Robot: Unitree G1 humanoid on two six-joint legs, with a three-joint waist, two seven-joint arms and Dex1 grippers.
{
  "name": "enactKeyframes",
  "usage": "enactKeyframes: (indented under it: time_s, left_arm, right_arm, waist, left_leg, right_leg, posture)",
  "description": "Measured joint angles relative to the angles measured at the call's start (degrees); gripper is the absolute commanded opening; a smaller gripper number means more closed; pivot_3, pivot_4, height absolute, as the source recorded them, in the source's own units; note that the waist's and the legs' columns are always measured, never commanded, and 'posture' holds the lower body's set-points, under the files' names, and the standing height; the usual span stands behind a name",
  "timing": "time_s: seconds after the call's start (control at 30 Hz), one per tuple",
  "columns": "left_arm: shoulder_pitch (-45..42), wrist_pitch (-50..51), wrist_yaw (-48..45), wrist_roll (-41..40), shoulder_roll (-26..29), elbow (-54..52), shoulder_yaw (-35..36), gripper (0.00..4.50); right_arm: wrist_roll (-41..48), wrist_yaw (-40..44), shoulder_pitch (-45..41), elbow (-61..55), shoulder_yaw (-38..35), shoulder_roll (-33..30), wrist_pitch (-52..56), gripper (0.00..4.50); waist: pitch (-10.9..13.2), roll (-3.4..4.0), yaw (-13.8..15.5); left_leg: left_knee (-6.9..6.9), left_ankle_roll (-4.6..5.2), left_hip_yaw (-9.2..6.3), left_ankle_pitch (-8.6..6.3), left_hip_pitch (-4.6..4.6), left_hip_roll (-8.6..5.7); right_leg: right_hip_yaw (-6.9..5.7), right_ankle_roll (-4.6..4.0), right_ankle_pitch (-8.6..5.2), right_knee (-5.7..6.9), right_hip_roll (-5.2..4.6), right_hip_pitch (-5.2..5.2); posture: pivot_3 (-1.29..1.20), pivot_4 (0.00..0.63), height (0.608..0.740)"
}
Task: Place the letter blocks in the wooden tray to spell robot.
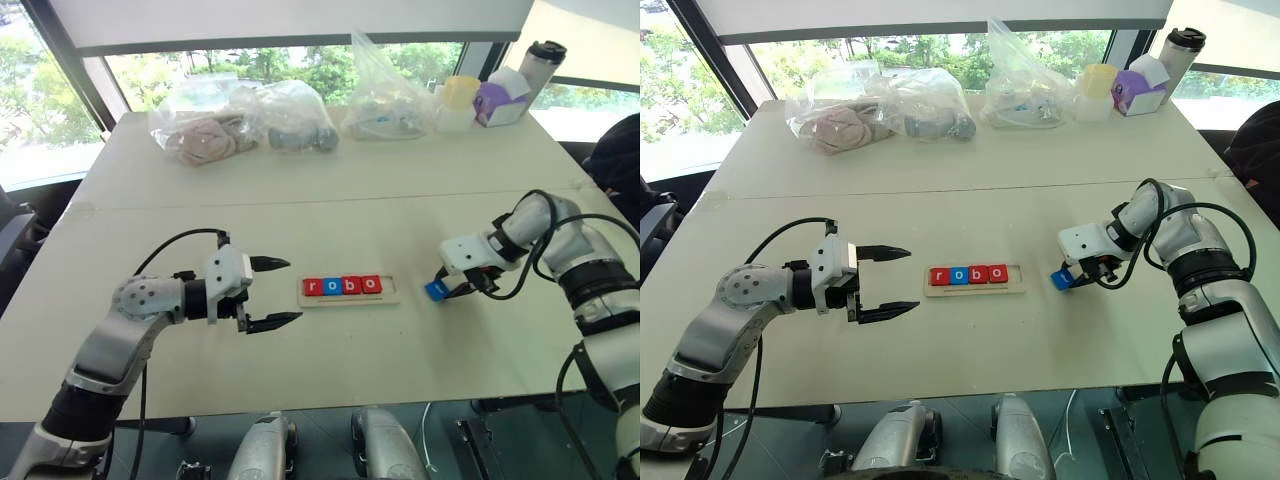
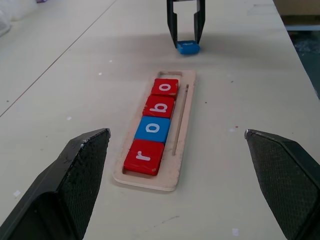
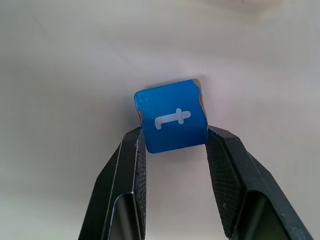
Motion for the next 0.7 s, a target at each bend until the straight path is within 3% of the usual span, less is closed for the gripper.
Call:
enactKeyframes:
  time_s: [0.23, 0.47, 0.57, 0.67, 0.7]
  left_arm:
    - [-0.04, -0.1, 0.01, 0.02, -0.03, 0.03, -0.01, 4.5]
    - [-0.25, -0.15, 0.01, 0.04, -0.33, 0.07, -0.1, 4.5]
    - [-0.25, -0.16, 0.02, 0.04, -0.36, 0.07, -0.13, 4.5]
    - [-0.25, -0.16, 0.06, 0.05, -0.43, 0.07, -0.21, 4.5]
    - [-0.25, -0.16, 0.07, 0.05, -0.48, 0.07, -0.22, 4.5]
  right_arm:
    - [-0.16, -0.06, 3.03, -10.36, -0.78, -0.76, 20.51, 1.15]
    - [-0.62, -1.73, 5.08, -15.06, -1.46, -1.92, 28.18, 1.15]
    - [-0.6, -1.92, 5.76, -16.85, -1.52, -2.42, 30.09, 2.7]
    - [-0.52, -1.89, 6.21, -17.95, -1.67, -2.76, 30.57, 3.96]
    - [-0.49, -1.94, 6.36, -18.33, -1.75, -2.86, 30.63, 3.96]
  waist:
    - [0.0, 0.0, 0.34]
    - [0.0, -0.01, 0.28]
    - [0.0, -0.01, 0.31]
    - [-0.01, -0.02, 0.25]
    - [-0.01, -0.02, 0.24]
  left_leg:
    - [0.0, 0.0, 0.0, -0.01, -0.05, -0.01]
    - [-0.01, 0.0, 0.02, -0.01, -0.05, -0.01]
    - [-0.01, 0.0, 0.02, -0.01, -0.05, -0.02]
    - [0.0, 0.0, 0.03, -0.01, -0.05, -0.02]
    - [0.0, 0.0, 0.05, -0.01, -0.04, -0.01]
  right_leg:
    - [0.0, -0.02, -0.01, -0.06, -0.06, -0.01]
    - [0.0, -0.02, -0.01, -0.06, -0.06, -0.02]
    - [0.0, -0.02, -0.01, -0.08, -0.06, -0.01]
    - [0.0, -0.02, -0.01, -0.08, -0.06, 0.0]
    - [0.0, -0.02, -0.01, -0.08, -0.07, 0.0]
  posture:
    - [0.0, 0.15, 0.74]
    - [0.0, 0.15, 0.74]
    - [0.0, 0.15, 0.74]
    - [0.0, 0.15, 0.74]
    - [0.0, 0.15, 0.74]
